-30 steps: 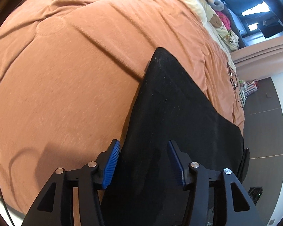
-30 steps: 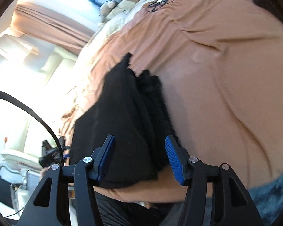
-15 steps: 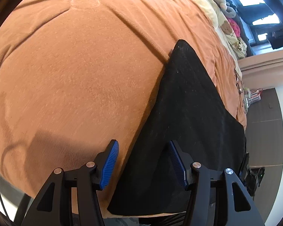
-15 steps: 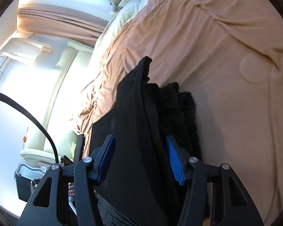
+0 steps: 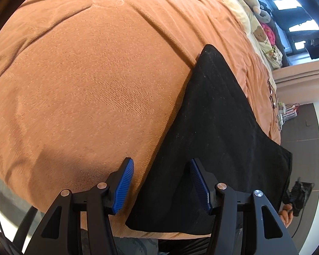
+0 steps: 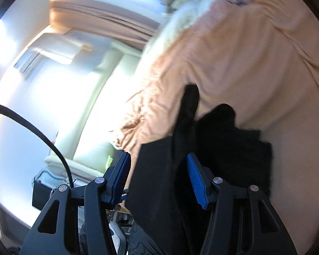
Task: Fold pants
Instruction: 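Close the right tool on the trouser edge while the left tool hovers above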
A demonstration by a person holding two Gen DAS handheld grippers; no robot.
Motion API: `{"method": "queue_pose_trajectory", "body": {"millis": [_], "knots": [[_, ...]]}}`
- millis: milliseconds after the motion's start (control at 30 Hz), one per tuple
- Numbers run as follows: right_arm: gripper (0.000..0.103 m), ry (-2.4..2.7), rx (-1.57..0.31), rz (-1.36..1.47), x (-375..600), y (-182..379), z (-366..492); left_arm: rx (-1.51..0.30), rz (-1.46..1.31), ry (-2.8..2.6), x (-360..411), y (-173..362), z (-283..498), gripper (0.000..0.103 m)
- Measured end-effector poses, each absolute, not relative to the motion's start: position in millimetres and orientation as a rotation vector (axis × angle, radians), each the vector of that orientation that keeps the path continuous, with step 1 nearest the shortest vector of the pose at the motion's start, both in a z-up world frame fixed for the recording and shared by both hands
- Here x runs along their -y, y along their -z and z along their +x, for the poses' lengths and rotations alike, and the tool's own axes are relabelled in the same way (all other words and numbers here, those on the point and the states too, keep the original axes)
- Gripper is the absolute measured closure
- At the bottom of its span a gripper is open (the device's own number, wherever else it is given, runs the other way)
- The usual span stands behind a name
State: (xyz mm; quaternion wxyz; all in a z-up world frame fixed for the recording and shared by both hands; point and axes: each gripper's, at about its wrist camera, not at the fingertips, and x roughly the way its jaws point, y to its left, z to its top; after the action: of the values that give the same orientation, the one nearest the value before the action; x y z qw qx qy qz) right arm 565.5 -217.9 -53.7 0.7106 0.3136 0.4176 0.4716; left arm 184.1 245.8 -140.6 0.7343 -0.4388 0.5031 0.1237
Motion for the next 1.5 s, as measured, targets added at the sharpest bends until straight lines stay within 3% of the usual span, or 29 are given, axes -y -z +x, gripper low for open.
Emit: {"method": "queue_pose_trajectory", "body": {"millis": [233,533,733,900,1033,1500], "knots": [[0.050,-1.011,-0.851,0.628,219.0,37.7,565.7,-1.106,-0.956,-0.281,-244.3,140.3,180.2,0.046],[0.050,-0.907,-0.972,0.514,198.8,81.5,549.0,-1.099,-0.955,-0.279,-245.6,142.7,178.5,0.046],[0.061,-0.797,-1.057,0.402,175.2,106.1,554.8,-1.089,-0.945,-0.275,-244.6,140.0,173.9,0.046],[0.091,-0.678,-1.101,0.353,161.6,111.5,574.3,-1.064,-0.971,-0.256,-243.8,141.0,164.4,0.045],[0.103,-0.615,-1.105,0.291,154.3,98.5,576.1,-1.039,-0.998,-0.237,-242.9,141.8,156.9,0.045],[0.103,-0.520,-1.033,0.123,107.8,64.3,529.9,-0.933,-1.128,-0.164,-241.4,155.4,144.8,0.045]]}}
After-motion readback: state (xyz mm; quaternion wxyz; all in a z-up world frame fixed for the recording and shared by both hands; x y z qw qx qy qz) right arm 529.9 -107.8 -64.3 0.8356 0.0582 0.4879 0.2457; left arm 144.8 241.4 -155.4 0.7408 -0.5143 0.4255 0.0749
